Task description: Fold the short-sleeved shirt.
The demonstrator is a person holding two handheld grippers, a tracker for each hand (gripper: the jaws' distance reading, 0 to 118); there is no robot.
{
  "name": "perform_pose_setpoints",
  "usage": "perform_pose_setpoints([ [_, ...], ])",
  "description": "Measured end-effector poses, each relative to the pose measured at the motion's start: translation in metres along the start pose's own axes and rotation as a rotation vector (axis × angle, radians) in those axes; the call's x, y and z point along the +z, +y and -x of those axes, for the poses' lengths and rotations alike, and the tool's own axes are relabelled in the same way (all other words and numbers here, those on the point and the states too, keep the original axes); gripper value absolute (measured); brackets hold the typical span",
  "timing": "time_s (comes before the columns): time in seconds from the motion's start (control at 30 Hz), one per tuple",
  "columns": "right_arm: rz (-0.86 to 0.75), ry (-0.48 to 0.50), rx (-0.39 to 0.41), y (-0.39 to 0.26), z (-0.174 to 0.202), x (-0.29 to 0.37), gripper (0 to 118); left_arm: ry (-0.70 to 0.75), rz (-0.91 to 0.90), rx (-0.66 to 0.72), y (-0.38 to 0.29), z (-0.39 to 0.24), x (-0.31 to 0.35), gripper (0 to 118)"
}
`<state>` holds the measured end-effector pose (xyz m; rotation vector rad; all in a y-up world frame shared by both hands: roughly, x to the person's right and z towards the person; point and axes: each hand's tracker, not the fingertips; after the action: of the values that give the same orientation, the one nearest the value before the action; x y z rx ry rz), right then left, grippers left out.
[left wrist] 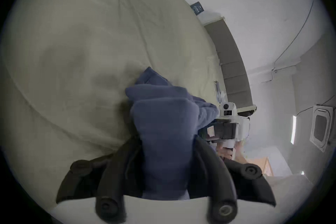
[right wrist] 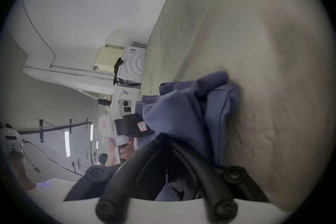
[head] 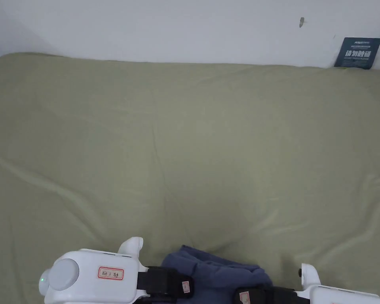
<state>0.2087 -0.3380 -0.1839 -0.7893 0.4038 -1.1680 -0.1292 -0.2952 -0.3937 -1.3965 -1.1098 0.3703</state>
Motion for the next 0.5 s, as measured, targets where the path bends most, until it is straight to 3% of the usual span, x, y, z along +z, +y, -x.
perform_pose_setpoints([
  [0.2, -0.054, 0.011, 0.084, 0.001, 0.037, 0.022, 3, 0.010, -0.030, 0.003, 0.007, 0.007, 0.058, 31],
  [0.5, -0.131, -0.041, 0.173, 0.017, 0.077, 0.041, 3, 0.359, -0.186, 0.107, 0.032, 0.132, 0.303, 31],
])
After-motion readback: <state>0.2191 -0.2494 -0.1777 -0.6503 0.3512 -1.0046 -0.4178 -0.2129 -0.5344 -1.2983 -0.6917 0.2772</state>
